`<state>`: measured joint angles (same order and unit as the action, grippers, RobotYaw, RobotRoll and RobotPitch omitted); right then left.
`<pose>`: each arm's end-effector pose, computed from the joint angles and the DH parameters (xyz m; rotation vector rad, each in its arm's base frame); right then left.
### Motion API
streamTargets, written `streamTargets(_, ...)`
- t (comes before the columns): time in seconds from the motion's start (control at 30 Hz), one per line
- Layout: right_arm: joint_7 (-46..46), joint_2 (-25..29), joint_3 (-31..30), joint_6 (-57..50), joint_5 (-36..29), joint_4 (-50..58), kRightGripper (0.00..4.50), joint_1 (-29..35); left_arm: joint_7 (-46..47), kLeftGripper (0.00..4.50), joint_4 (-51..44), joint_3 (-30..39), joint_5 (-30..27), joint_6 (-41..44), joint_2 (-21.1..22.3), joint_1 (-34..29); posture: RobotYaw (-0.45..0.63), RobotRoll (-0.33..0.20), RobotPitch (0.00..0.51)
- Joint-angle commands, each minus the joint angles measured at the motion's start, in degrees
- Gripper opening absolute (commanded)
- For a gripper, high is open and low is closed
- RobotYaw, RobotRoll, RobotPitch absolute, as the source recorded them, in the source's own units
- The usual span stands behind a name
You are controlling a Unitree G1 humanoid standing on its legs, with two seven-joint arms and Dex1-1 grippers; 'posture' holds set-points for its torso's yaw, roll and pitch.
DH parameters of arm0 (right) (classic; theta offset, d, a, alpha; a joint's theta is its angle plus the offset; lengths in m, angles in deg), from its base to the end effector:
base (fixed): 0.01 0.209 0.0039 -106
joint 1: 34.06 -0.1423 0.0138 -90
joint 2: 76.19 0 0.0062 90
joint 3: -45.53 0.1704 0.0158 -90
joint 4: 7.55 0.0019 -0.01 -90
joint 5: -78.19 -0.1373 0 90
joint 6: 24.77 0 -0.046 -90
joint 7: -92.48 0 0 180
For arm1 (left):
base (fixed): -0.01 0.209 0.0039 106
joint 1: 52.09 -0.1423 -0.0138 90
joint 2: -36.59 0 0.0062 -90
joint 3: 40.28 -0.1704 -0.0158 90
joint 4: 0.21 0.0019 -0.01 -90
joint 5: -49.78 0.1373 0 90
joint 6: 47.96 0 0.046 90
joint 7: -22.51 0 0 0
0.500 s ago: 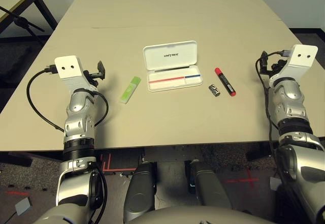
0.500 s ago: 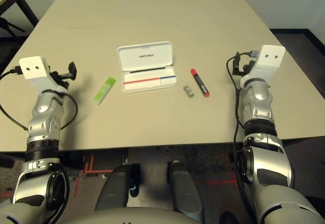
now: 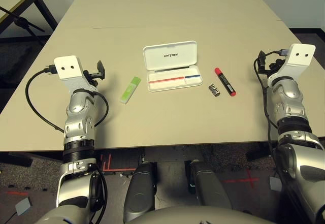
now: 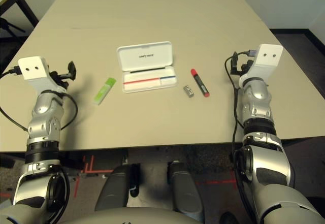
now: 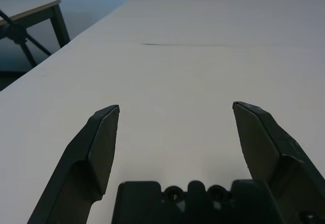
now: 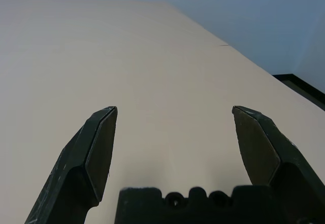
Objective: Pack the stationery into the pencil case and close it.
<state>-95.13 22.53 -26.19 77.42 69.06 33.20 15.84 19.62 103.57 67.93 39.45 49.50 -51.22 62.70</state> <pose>0.3012 -0.2739 0.1248 -0.0494 -0.1490 -0.2191 0.2681 0.2482 0.1315 0.0149 -0.1327 0.2101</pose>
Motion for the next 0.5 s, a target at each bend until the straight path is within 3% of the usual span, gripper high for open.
streamTargets(0.03, -3.52, -0.16, -0.69, -1.29, -1.16, 1.79, 4.50, 0.35, -5.79, 4.49, -1.17, -3.30, -0.42, 0.86, 1.46, 1.03, -0.01, 0.000, 0.121)
streamTargets(0.23, -15.50, 2.49, -2.77, -4.36, -2.78, 6.15, 4.50, -0.07, -19.41, 4.49, -4.15, -10.05, -2.62, 4.19, 3.92, 2.88, -0.02, 0.000, 0.137)
streamTargets(0.5, -38.91, 10.31, -5.91, -14.06, -7.85, 14.35, 4.50, -1.63, -37.35, 4.49, -7.22, -19.68, -4.06, 9.84, 8.01, 5.92, -0.02, 0.000, 0.149)
